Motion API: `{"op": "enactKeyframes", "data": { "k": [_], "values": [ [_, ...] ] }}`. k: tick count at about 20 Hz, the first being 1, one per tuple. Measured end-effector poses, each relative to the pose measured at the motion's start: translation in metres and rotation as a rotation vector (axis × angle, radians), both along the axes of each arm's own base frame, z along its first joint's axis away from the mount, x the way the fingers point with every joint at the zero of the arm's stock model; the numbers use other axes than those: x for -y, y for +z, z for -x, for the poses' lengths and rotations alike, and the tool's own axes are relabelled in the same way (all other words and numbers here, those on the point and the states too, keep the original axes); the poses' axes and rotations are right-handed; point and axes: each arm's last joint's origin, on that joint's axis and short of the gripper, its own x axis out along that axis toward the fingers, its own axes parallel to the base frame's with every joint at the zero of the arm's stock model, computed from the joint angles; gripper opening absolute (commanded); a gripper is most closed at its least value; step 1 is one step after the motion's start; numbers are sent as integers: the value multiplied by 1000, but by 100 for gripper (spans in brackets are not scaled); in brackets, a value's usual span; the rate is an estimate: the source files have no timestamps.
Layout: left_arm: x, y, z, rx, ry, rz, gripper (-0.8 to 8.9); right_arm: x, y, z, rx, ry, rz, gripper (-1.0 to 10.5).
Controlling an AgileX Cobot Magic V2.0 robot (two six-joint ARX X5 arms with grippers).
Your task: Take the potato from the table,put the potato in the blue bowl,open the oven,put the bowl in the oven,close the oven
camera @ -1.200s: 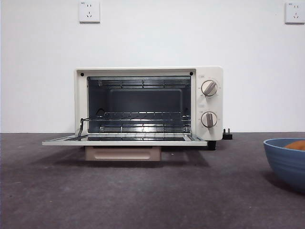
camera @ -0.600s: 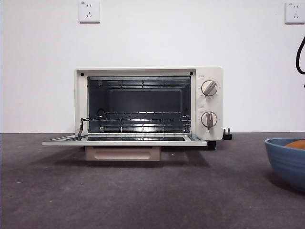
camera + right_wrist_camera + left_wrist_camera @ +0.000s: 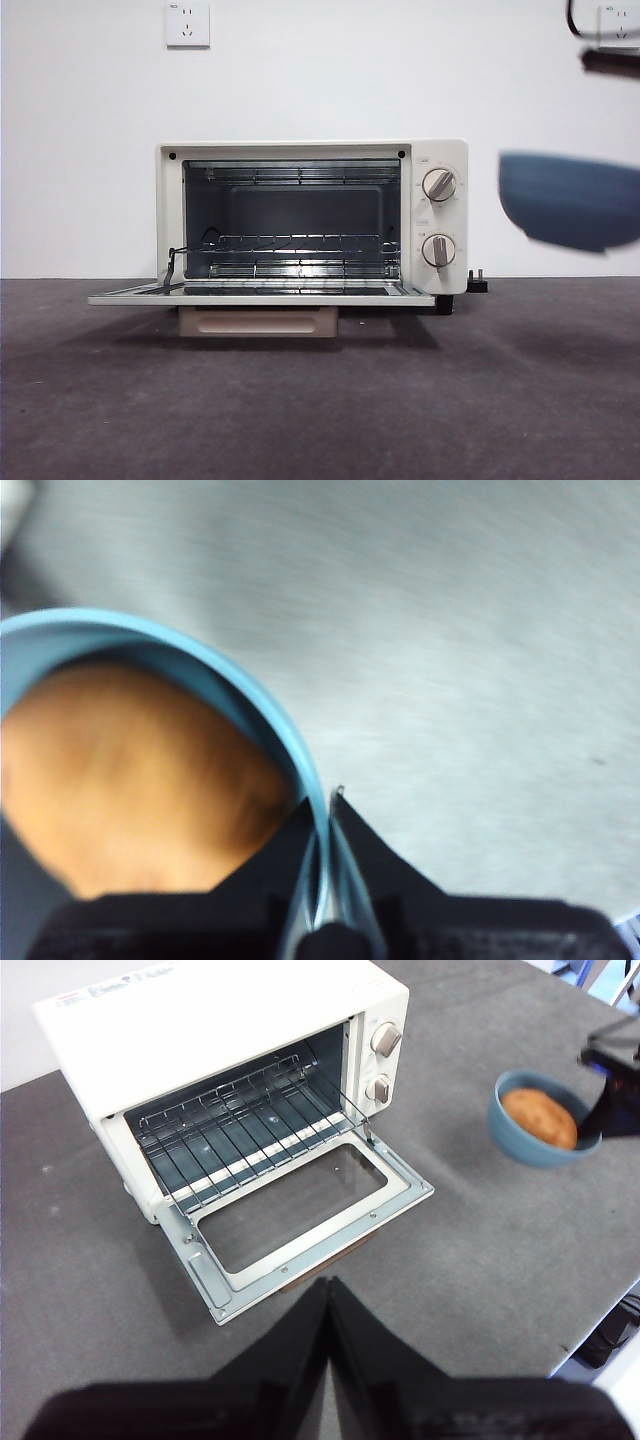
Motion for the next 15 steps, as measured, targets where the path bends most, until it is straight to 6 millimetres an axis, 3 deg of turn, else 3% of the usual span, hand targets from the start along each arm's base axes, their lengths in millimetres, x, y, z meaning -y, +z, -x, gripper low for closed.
{"op": "enactKeyframes", "data": {
  "k": [3, 6, 12, 15],
  "values": [
    [2, -1, -3, -5, -4, -10, -5, -17, 17, -17, -5, 57, 17, -11],
    [1, -1, -3, -4, -5, -12, -5, -48, 18, -41, 2, 105, 39, -11],
    [-1, 0, 1, 6, -7, -6, -5, -127, -6, -78, 9, 90, -47, -12],
    [-1, 0, 2, 6, -7, -7, -5, -155, -14, -91, -9, 32, -73, -12]
  ]
}}
